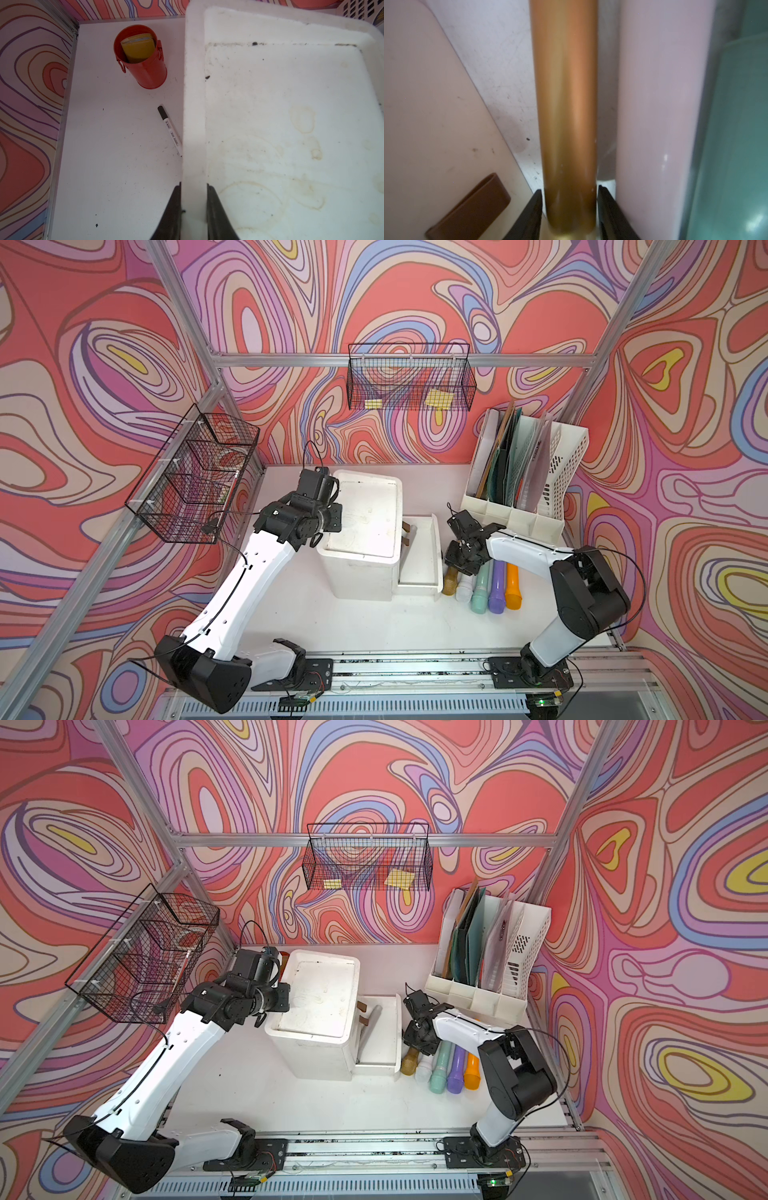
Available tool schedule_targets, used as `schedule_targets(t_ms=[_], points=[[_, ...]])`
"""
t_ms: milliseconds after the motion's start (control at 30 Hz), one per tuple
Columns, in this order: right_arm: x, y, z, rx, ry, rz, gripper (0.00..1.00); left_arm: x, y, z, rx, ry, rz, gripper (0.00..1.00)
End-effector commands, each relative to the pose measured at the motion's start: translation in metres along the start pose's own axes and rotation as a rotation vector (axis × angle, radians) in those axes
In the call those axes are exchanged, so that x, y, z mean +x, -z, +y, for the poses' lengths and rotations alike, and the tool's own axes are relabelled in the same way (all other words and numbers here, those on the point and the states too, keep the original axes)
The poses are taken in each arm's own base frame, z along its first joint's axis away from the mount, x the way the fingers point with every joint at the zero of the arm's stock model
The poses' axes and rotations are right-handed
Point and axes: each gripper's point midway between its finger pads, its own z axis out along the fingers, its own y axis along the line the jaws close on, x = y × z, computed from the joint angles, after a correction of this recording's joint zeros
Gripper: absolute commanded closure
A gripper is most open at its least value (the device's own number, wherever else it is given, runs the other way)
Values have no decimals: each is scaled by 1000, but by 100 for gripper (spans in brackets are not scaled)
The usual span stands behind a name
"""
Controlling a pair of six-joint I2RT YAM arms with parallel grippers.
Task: Take the microphone out of the drawer
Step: Place the microphone at the center of the board.
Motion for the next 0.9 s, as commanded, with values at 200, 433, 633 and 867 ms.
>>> schedule_targets(t_ms=[200, 433, 633, 867], points=[[-20, 30, 12, -16, 8, -74, 56, 19, 0, 1, -8, -46, 76, 100], [-38, 67, 16, 0, 49, -161, 55, 19, -1, 1, -6, -49, 75, 100], [-44, 91, 37, -96, 66, -191, 55, 19, -1, 1, -5, -50, 71, 100], [-39, 107, 73, -327, 56, -178, 53, 19, -1, 1, -7, -48, 73, 100]])
